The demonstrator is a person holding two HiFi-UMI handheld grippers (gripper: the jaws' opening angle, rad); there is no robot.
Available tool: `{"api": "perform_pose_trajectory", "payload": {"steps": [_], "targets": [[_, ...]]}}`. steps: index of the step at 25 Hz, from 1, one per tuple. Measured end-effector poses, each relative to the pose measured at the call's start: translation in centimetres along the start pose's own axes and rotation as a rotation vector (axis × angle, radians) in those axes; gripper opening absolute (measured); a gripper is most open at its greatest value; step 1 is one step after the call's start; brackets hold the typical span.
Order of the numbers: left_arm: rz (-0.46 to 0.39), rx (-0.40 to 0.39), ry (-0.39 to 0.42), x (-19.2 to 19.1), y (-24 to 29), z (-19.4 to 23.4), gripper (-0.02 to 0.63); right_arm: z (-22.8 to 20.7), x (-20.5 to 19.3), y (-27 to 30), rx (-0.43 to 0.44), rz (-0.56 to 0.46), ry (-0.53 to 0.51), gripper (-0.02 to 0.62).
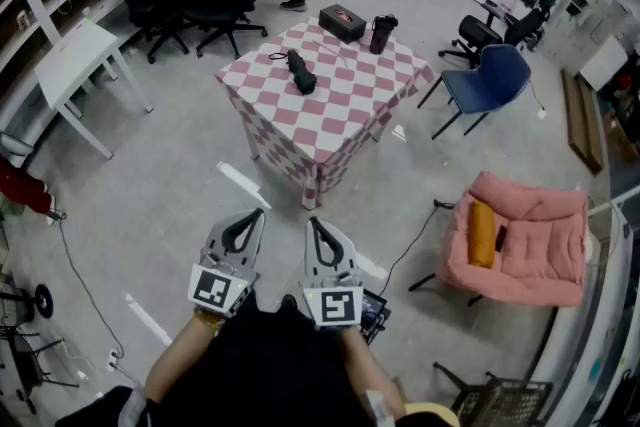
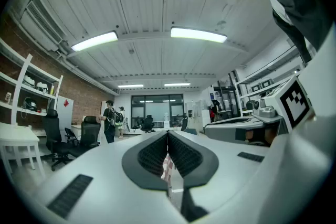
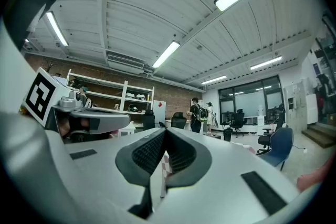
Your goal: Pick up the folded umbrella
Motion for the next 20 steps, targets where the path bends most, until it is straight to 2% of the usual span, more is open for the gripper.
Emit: {"api": "perform_pose_trajectory", "payload": {"steps": [3,7,13,20], "targets": [[-0.001,0.005,-0.001,-0.1,0.1,0.4,0.014,0.1,-0.5,0.2,-0.006,0.013,0.029,0.015],[0.013,0.011,-0.002,-0.7,0.2,1.2,0.014,0.6,-0.7,1.0,0.041,0.002,0.073,0.017],[0.006,0.015,-0.018,0.4,1.4,3.5,0.014,1.2,0.8,3.7,0.043,0.010,-0.022,0.018],[0.006,-0.003,-0.017,1.5,4.2,8.5,0.014,1.8,1.3,9.9,0.021,0.017,-0.030,0.018]]}}
Point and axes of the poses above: the fingertips, and each gripper's own axes: y forward along the fingers, z to its left, x out of its top, the point moved 2 cm from there along -y, backward along the fingers, and after that the axes turned 10 degrees about x, right-handed, at the moved point
